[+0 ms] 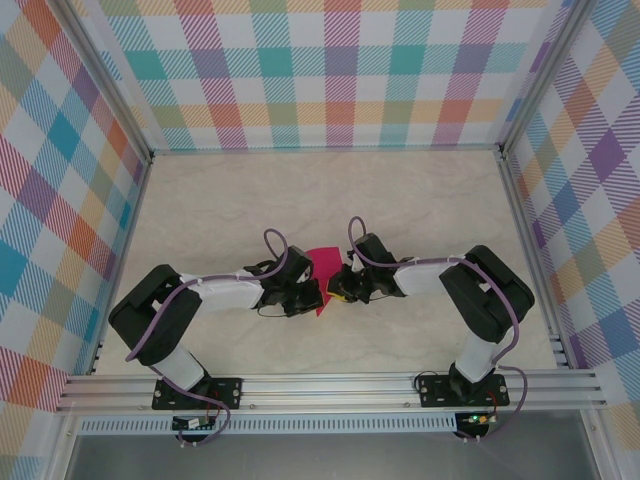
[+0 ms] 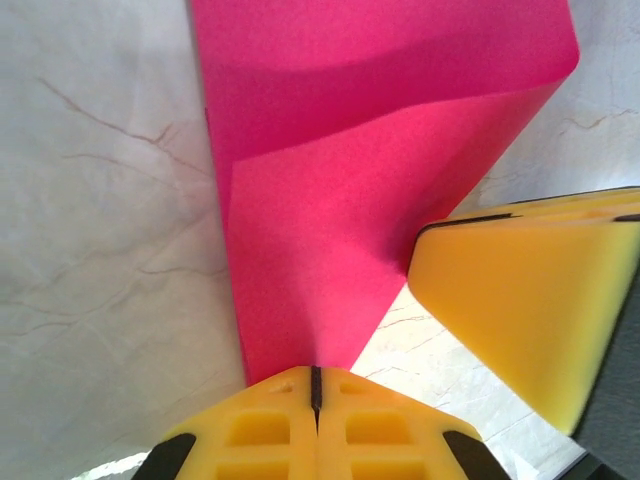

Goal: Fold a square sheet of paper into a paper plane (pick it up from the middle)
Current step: Third fold the triangle at the center of the table.

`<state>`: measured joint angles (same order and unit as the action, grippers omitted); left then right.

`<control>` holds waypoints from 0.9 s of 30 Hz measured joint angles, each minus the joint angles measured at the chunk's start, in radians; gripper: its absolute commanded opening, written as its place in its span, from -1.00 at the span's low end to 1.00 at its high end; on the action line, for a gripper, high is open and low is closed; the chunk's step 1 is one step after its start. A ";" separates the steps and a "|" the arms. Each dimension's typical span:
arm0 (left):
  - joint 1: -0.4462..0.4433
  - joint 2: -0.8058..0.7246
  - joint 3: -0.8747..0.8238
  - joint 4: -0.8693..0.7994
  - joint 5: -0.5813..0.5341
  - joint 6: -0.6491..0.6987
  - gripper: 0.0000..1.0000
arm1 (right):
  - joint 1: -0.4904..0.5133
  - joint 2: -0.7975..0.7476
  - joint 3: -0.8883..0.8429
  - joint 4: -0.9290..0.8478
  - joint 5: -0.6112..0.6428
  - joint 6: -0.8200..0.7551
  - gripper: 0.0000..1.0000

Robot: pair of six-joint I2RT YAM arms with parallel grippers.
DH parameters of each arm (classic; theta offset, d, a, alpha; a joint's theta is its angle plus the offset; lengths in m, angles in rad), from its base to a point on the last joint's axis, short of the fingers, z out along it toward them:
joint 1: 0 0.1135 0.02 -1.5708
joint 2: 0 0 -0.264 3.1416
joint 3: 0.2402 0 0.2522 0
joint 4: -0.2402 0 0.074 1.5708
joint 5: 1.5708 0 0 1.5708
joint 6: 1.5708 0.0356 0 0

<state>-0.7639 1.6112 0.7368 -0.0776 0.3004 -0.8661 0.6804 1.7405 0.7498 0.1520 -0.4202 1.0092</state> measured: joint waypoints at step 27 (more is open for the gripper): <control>0.000 0.016 0.006 -0.003 -0.004 0.011 -0.99 | 0.000 0.030 0.034 -0.035 0.011 -0.005 -0.69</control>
<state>-0.7643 1.6272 0.7433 -0.0803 0.2966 -0.8547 0.6804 1.7706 0.7837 0.1169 -0.4088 1.0046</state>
